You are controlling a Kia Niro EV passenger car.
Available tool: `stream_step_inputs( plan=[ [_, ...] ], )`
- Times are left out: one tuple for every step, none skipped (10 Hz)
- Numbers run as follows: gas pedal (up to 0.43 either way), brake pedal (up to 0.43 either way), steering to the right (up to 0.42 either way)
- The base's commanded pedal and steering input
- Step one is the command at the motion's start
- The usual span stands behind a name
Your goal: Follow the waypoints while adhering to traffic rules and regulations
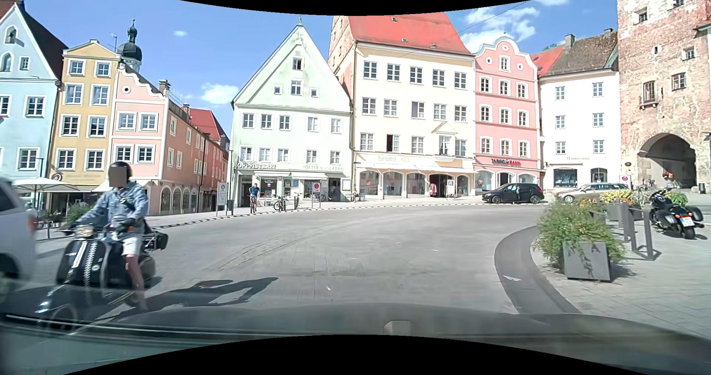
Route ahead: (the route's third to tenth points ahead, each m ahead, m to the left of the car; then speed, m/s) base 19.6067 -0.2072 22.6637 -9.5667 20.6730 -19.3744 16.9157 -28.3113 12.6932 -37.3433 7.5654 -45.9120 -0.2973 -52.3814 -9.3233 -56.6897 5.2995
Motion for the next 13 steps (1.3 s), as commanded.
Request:
stream_step_inputs(
  plan=[
    [0.067,0.006,0.024],
    [0.067,0.006,0.036],
    [0.067,0.006,0.05],
    [0.067,0.006,0.065],
    [0.138,0.006,0.092],
    [0.138,0.006,0.114],
    [0.138,0.006,0.131],
    [0.138,0.006,0.149],
    [0.138,0.006,0.171],
    [0.118,0.012,0.188],
    [0.118,0.006,0.211],
    [0.098,0.006,0.233],
    [0.098,0.006,0.25]
  ],
)
